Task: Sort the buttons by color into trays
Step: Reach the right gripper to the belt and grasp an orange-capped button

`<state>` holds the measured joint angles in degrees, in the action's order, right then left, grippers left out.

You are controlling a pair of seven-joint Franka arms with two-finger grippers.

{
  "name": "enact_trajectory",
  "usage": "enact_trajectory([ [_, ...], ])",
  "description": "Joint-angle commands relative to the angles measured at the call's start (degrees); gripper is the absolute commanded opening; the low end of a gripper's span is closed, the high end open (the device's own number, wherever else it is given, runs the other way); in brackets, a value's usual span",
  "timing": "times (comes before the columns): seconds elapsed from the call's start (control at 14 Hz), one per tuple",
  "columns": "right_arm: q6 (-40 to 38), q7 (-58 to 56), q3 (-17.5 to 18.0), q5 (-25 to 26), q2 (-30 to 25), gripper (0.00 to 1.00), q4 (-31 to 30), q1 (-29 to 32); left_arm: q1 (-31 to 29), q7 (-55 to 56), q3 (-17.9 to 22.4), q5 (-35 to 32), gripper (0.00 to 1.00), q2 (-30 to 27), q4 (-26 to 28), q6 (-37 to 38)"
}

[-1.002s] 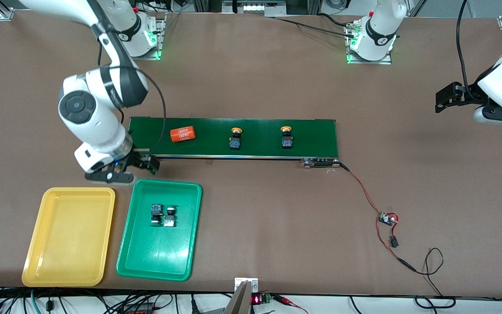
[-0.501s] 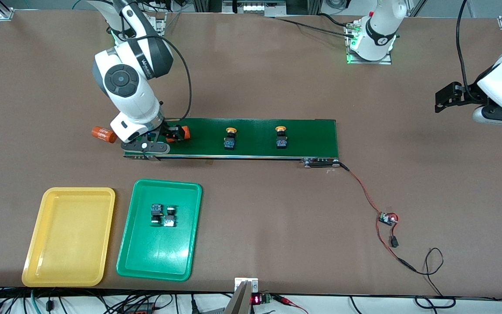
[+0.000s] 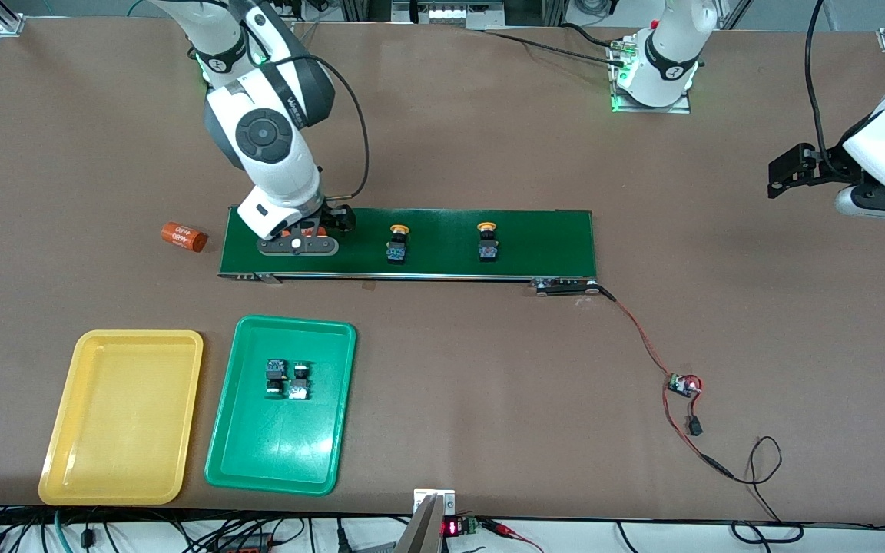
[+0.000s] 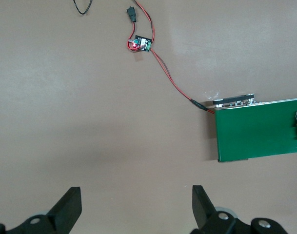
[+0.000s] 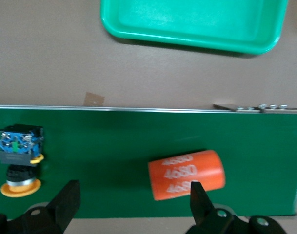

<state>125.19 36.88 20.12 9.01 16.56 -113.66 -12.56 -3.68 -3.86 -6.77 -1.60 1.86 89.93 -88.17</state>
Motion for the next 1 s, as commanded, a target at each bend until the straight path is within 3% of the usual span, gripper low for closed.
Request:
enact_trajectory([
  [0.0,3.1,1.9,0.6,-0.1,2.2,1.00,0.1,-1.3,0.3,-0.9,-0.1,-1.2,1.00,0.2,-1.3,1.2],
  [0.93,4.8,7.0,0.6,-0.8,5.3,1.00,0.8,-2.2,0.2,-1.0,-0.4,-1.2,1.00,0.2,-1.4,1.2],
])
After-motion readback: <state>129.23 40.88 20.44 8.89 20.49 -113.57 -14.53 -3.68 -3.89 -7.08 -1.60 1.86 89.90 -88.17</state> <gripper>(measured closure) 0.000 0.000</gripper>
